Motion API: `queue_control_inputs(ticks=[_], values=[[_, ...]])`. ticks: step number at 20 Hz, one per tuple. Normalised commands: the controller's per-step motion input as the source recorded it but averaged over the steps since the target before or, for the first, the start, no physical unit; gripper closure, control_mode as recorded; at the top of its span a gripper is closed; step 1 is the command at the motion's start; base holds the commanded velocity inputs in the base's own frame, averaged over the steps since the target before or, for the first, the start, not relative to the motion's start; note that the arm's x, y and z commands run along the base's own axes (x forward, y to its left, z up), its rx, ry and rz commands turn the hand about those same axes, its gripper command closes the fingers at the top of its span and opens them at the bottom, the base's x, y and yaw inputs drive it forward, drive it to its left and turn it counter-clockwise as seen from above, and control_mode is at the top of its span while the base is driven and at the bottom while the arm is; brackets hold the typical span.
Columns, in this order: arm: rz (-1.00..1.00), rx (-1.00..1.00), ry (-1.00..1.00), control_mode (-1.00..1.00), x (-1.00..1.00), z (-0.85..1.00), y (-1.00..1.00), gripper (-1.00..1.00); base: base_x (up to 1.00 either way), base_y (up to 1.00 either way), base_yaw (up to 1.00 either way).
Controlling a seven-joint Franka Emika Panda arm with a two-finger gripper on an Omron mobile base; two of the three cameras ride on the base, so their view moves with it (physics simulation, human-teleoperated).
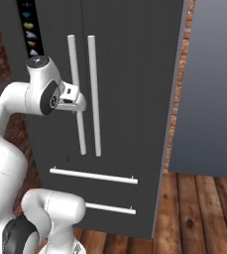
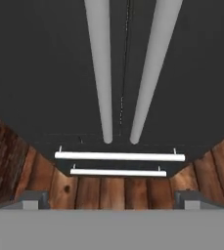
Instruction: Retrieve the sausage and cheese from the fridge and place them on the cutting board on the counter.
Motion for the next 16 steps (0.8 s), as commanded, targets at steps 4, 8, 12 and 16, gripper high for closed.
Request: queue_control_inputs(ticks=[4, 8, 12, 16], values=[[0.0, 0.11, -0.61, -1.0, 0.02, 0.0, 0.0, -1.0, 0.0, 0.0, 0.0], [0.0, 0.14, -0.3, -1.0, 0.27, 0.0, -0.11, -1.0, 0.0, 0.0, 0.0], [0.0, 0.07, -0.01, -1.0, 0.25, 0.1, -0.05, -1.0, 0.0, 0.0, 0.0], [0.0, 0.01, 0.19, -1.0, 0.22, 0.36, -0.26, -1.0, 0.0, 0.0, 0.0]])
